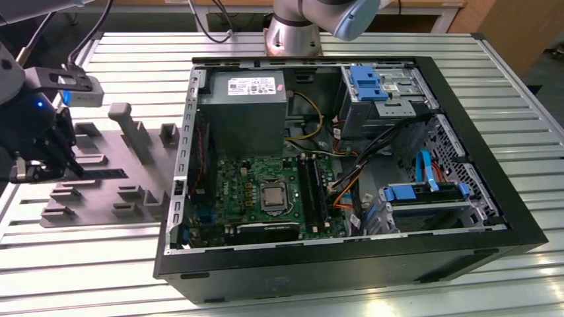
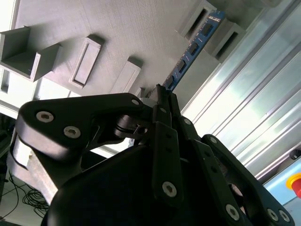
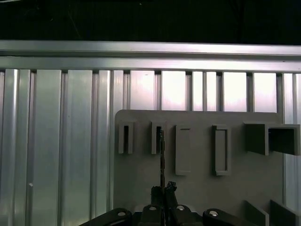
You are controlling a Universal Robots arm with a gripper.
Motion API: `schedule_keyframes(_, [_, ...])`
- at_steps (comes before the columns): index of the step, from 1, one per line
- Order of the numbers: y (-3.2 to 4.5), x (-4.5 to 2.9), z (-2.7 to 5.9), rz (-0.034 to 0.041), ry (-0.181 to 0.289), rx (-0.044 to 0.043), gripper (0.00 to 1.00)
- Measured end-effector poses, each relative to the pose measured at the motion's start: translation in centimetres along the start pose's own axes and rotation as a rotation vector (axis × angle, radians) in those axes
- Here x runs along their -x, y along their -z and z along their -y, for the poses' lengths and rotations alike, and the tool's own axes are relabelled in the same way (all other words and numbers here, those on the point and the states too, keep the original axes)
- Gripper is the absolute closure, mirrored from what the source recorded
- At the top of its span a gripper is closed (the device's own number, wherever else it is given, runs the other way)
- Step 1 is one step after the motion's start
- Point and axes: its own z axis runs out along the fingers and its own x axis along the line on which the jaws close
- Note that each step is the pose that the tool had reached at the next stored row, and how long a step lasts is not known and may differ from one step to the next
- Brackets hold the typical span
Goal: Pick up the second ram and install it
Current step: 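Pick up the second ram and move it above second insertion slot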
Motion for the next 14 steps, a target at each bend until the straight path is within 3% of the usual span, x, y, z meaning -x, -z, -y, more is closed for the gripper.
schedule_keyframes(14, [0.5, 0.01, -0.01, -0.0001, 0.0, 0.0001, 0.86])
